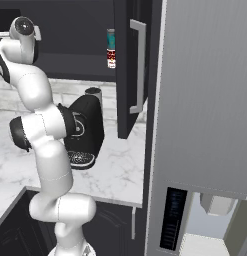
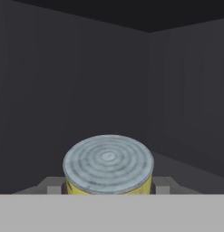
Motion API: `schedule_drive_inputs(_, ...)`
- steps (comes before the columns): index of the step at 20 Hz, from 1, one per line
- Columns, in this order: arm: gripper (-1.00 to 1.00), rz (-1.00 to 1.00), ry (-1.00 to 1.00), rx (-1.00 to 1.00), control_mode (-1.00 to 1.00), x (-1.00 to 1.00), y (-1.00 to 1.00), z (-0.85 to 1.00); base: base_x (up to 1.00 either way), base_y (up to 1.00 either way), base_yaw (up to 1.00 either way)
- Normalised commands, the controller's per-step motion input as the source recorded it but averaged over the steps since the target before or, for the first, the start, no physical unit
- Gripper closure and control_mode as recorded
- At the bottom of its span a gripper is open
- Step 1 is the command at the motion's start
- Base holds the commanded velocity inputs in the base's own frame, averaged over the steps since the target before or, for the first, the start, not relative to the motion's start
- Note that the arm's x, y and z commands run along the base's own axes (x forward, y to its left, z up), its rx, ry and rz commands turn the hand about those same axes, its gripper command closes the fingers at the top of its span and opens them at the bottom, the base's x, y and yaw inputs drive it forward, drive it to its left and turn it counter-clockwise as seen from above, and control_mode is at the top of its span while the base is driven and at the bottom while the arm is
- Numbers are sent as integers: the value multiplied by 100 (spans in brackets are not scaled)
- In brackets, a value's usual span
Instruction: Stack two cans on top of the other two cans in the cabinet.
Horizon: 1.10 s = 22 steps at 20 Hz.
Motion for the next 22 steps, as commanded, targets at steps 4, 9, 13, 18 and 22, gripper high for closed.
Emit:
schedule_drive_inputs(4,100,0,0,0,-100,0,0,1,0,0,0)
schedule_drive_inputs(9,100,0,0,0,-100,0,0,0,0,0,0)
schedule_drive_inputs(13,100,0,0,0,-100,0,0,0,0,0,0)
schedule_drive_inputs(18,100,0,0,0,-100,0,0,0,0,0,0)
schedule_drive_inputs(22,100,0,0,0,-100,0,0,0,0,0,0)
